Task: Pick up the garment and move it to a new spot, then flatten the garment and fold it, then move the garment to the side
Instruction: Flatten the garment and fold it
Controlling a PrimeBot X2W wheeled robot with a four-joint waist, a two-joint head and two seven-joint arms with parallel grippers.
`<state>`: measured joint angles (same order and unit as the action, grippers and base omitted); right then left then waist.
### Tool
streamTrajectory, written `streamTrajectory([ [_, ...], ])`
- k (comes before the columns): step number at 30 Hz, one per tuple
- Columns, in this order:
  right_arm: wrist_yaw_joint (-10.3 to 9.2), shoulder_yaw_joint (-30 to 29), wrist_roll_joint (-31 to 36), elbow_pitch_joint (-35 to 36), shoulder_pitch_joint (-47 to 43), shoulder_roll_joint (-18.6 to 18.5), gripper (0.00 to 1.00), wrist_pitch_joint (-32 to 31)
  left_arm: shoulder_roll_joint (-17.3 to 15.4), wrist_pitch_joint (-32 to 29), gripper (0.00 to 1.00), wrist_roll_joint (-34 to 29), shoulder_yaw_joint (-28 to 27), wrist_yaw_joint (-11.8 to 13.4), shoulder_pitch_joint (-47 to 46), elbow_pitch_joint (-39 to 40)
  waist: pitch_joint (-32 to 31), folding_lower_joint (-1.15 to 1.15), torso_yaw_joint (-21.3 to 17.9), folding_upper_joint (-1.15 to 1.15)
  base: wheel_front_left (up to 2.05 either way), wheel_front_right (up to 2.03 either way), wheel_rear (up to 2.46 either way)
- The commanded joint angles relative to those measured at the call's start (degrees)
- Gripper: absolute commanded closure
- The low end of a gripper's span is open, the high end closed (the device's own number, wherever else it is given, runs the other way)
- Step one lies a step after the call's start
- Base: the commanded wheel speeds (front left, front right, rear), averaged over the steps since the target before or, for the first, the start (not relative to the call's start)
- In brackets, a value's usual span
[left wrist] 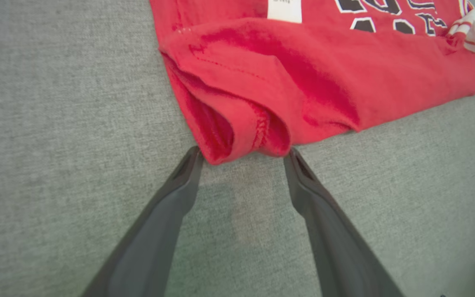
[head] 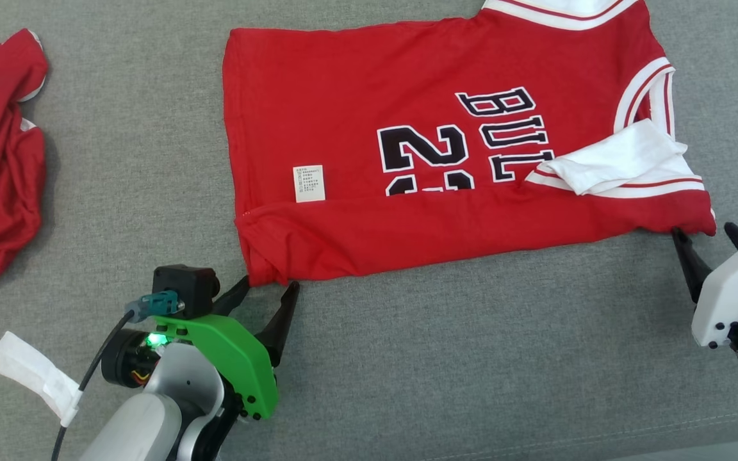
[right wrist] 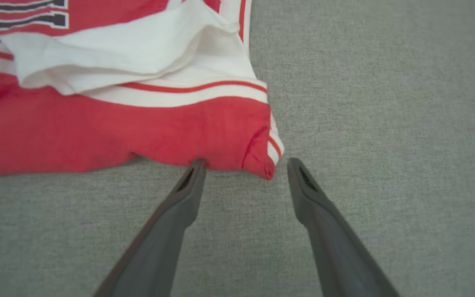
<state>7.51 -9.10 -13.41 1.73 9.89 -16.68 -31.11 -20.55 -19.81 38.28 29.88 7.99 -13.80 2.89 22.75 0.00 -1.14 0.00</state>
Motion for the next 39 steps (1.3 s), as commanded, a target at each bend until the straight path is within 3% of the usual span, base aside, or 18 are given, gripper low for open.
streamTrajectory([
  [1, -0.04, 0.24, -0.27, -0.73, 0.83, 0.24, 0.00, -0.37, -0.07, 0.31, 0.00, -0.03, -0.09, -0.34, -0.95, -0.86, 0.32, 0.00, 0.19, 0.00, 0.00, 0.00, 0.00],
  [4, -0.04, 1.14, -0.59, -2.15, 1.43, -0.21, 0.00, -0.82, 0.11, 1.04, 0.00, -0.60, 0.10, -0.80, -1.92, -1.88, 0.48, 0.00, 0.35, 0.00, 0.00, 0.00, 0.00],
  [5, -0.04, 1.33, -0.78, -2.54, 1.49, -0.27, 0.00, -0.92, 0.12, 1.23, 0.32, -0.77, 0.22, -1.07, -2.26, -1.93, 0.50, 0.00, 0.38, 0.00, 0.00, 0.00, 0.00],
  [6, -0.04, 1.75, -1.01, -2.97, 1.70, -0.58, 0.00, -1.04, 0.06, 1.34, 0.78, -0.79, 0.27, -1.42, -2.71, -1.93, 0.53, 0.00, 0.42, 0.00, 0.00, 0.00, 0.00],
  [7, -0.04, 1.93, -1.09, -3.31, 2.06, -0.89, 0.18, -0.92, -0.01, 1.36, 1.00, -0.69, 0.26, -1.59, -2.99, -1.98, 0.57, 0.00, 0.42, 0.00, 0.00, 0.00, 0.00],
  [8, -0.04, 2.10, -1.16, -3.95, 2.50, -1.21, 0.81, -0.73, -0.43, 1.05, 1.00, -0.80, 0.47, -2.07, -3.37, -2.14, 0.56, 0.00, 0.42, 0.00, 0.00, 0.00, 0.00],
  [9, -0.04, 2.37, -1.25, -4.49, 2.74, -1.43, 1.00, -0.69, -0.64, 0.92, 1.00, -0.76, 0.51, -2.37, -3.56, -2.31, 0.49, 0.00, 0.43, 0.00, 0.00, 0.00, 0.00],
  [15, -0.06, 4.23, -4.58, -6.35, 3.50, -5.44, 1.00, -1.09, -2.85, -0.83, 1.00, 0.62, 1.03, -4.67, -2.84, -1.74, -1.05, 0.00, 0.52, 0.00, 0.00, 0.00, 0.00],
  [21, -0.06, 3.12, -12.14, -0.93, -2.18, -11.62, 1.00, -7.21, -6.42, -5.93, 1.00, 6.35, 2.36, -7.94, 3.28, 4.27, -3.68, 0.00, 0.96, 0.00, 0.00, 0.00, 0.00],
  [28, -0.06, 0.91, -20.10, 4.51, -12.97, -17.56, 1.00, -14.49, -7.43, -6.87, 1.00, 10.49, 3.15, -7.30, 11.18, 9.00, -4.20, 0.00, 1.18, 0.00, 0.00, 0.00, 0.00],
  [33, -0.06, -1.08, -22.63, 5.22, -17.85, -18.68, 1.00, -17.02, -6.52, -6.30, 0.97, 12.23, 3.61, -6.74, 14.33, 9.96, -4.29, 0.00, 1.40, 0.00, 0.00, 0.00, 0.00],
  [34, -0.06, -1.57, -22.64, 5.32, -17.98, -18.32, 0.92, -17.09, -6.44, -6.20, 0.57, 12.27, 3.59, -6.66, 14.44, 10.02, -4.21, 0.00, 1.42, 0.00, 0.00, 0.00, 0.00],
  [35, -0.06, -2.18, -22.59, 5.29, -18.00, -17.58, 0.00, -17.13, -6.53, -6.13, 0.00, 12.21, 3.61, -6.71, 14.36, 9.91, -4.14, 0.00, 1.47, 0.00, 0.00, 0.00, 0.00],
  [39, -0.07, -3.89, -21.02, 5.87, -16.65, -16.80, 0.00, -16.38, -6.51, -4.76, 0.00, 11.54, 1.71, -5.89, 12.08, 9.14, -4.14, 0.00, 1.62, 0.00, 0.00, 0.00, 0.00],
])
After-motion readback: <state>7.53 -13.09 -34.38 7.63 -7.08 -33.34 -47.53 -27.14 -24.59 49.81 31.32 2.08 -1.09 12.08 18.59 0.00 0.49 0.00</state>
